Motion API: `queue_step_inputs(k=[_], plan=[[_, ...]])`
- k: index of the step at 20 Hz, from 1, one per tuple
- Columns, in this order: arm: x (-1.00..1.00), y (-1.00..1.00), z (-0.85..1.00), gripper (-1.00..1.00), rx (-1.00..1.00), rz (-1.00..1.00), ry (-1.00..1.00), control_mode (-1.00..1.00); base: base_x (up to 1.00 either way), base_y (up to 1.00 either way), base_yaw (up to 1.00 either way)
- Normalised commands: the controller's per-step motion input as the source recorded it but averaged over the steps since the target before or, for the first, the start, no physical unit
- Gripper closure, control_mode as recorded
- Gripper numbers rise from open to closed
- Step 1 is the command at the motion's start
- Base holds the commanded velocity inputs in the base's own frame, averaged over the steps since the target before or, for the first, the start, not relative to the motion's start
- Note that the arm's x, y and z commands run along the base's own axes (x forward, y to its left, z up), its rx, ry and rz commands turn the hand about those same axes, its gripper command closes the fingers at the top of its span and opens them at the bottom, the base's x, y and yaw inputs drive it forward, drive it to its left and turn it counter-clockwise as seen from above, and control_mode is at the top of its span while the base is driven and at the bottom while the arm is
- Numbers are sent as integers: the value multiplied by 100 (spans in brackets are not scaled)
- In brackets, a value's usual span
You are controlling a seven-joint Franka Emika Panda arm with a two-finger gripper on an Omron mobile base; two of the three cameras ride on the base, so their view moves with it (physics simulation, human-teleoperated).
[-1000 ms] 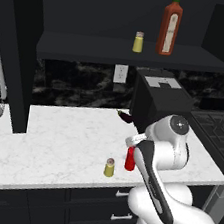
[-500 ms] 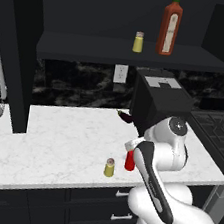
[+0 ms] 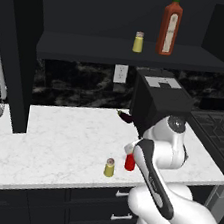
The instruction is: Put the shaker and condiment bottle from the counter next to their counterparts in the cabinet.
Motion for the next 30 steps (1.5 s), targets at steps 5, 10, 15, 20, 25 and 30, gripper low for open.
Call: queue_step_inputs(k=[5, 10, 15, 20, 25, 30], plan=[[2, 0, -66, -100, -1, 3, 0, -100, 0, 0, 0], [0, 0, -72, -100, -4, 4, 0, -100, 0, 0, 0], [0, 0, -61, -100, -4, 4, 0, -100, 0, 0, 0], [0, 0, -40, -100, -2, 4, -4, -100, 0, 0, 0], [0, 0, -26, -100, 0, 4, -9, -100, 0, 0, 0], [2, 0, -26, -100, 0, 2, -6, -100, 0, 0, 0]])
